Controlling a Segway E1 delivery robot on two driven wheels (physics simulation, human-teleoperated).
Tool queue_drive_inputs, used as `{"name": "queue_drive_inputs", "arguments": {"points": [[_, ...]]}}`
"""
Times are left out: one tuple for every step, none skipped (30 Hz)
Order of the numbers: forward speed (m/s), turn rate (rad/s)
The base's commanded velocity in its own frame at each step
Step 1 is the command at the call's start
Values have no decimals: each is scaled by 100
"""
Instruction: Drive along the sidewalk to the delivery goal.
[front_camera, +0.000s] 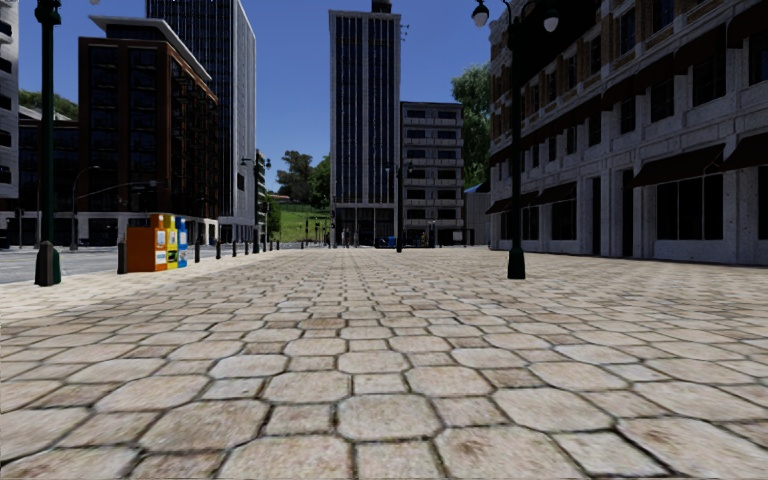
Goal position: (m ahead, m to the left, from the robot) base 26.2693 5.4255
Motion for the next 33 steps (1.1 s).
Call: {"name": "queue_drive_inputs", "arguments": {"points": [[200, 0], [200, 0], [200, 0], [200, 1], [200, 1], [200, 9], [200, 13], [200, 19], [200, 22], [200, 22], [200, 23], [200, 23], [200, 23], [200, 23], [200, 24], [200, 25], [200, 25], [200, 26], [200, 26], [200, 27], [200, 29], [200, 32], [200, 33], [200, 33], [200, 34], [200, 34], [200, 34], [200, 34], [200, 34], [200, 34], [200, 34], [200, 34], [200, 34]]}}
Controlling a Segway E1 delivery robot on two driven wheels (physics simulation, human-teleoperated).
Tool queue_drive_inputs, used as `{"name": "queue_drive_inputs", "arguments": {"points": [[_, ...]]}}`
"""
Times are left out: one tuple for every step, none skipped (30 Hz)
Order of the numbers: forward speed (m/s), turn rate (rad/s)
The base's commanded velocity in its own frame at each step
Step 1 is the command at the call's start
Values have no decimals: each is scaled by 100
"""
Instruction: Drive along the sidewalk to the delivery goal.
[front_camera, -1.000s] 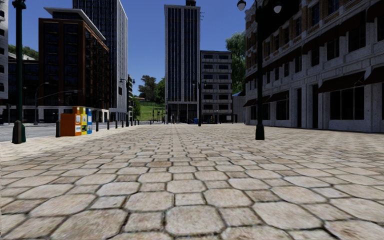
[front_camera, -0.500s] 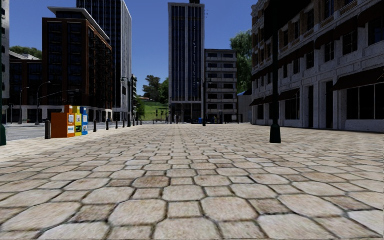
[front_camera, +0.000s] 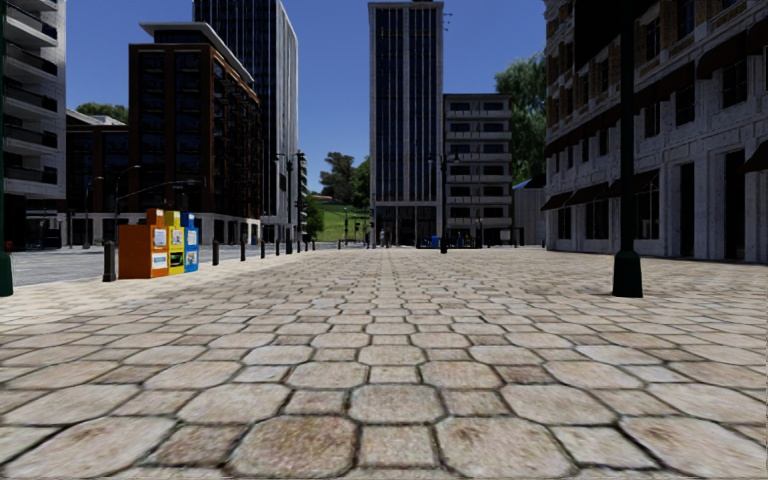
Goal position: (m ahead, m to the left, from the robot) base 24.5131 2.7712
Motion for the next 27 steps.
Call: {"name": "queue_drive_inputs", "arguments": {"points": [[200, 34], [200, 34], [200, 34], [200, 34], [200, 34], [200, 34], [200, 34], [200, 34], [200, 34], [200, 34], [200, 34], [200, 34], [200, 31], [200, 24], [200, 24], [200, 20], [200, 21], [200, 22], [200, 0], [200, 0], [200, 0], [200, 0], [200, 0], [200, 0], [200, 0], [200, 0], [200, 0]]}}
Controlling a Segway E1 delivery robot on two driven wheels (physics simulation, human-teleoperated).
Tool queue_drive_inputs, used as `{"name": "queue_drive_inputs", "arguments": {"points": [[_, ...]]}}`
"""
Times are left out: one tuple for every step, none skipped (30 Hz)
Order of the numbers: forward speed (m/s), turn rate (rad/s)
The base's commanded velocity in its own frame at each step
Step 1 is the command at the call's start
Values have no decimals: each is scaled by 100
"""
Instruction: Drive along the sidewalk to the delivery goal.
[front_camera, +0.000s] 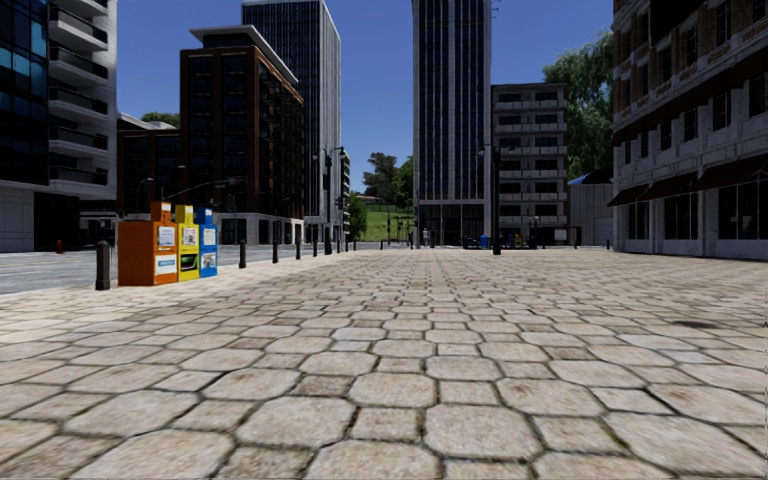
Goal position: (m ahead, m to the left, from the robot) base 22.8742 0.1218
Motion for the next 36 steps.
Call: {"name": "queue_drive_inputs", "arguments": {"points": [[200, 0], [200, 0], [200, 0], [200, 0], [200, 0], [200, 0], [200, 0], [200, 0], [200, 0], [200, 0], [200, 0], [200, 0], [200, 0], [200, 0], [200, 0], [200, 0], [200, 0], [200, 0], [200, 0], [200, 0], [200, 0], [200, 0], [200, 0], [200, 0], [200, 0], [200, 0], [200, 0], [200, 0], [200, 0], [200, 0], [200, 0], [200, 0], [200, 0], [200, 0], [200, 0], [200, 0]]}}
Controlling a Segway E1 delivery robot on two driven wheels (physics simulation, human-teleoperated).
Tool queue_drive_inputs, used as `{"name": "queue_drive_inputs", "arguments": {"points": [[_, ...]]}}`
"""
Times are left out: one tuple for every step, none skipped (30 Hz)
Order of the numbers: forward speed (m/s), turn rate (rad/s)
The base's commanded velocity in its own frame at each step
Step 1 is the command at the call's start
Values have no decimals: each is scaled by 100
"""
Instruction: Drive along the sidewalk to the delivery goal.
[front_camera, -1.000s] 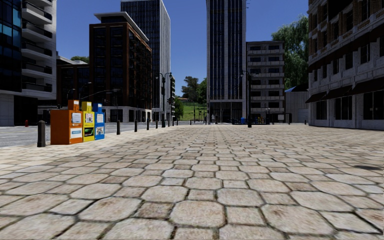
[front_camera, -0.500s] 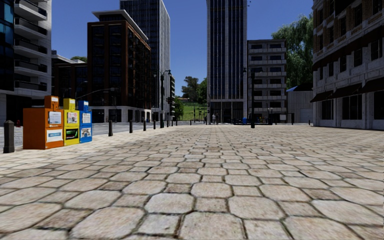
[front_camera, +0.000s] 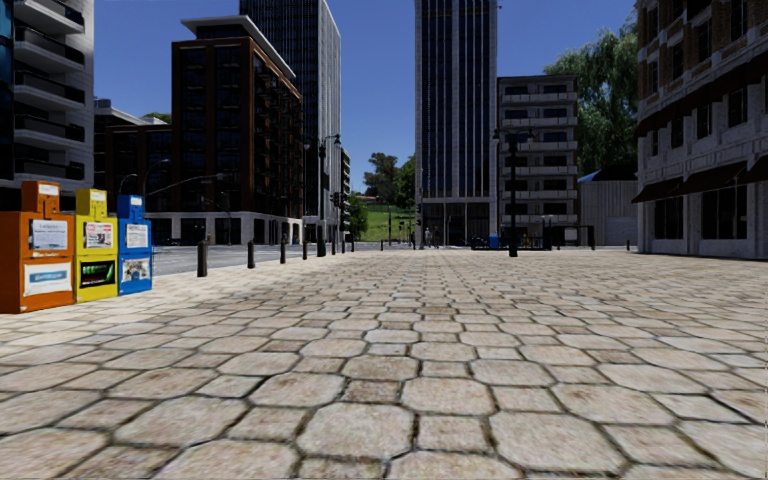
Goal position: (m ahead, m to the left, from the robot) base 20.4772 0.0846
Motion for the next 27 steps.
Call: {"name": "queue_drive_inputs", "arguments": {"points": [[200, 0], [200, 0], [200, 0], [200, 0], [200, 0], [200, 0], [200, 0], [200, 0], [200, 0], [200, 0], [200, 0], [200, 0], [200, 0], [200, 0], [200, 0], [200, 0], [200, 0], [200, 0], [200, 0], [200, 0], [200, 0], [200, 0], [200, 0], [200, 0], [200, 0], [200, 0], [200, 0]]}}
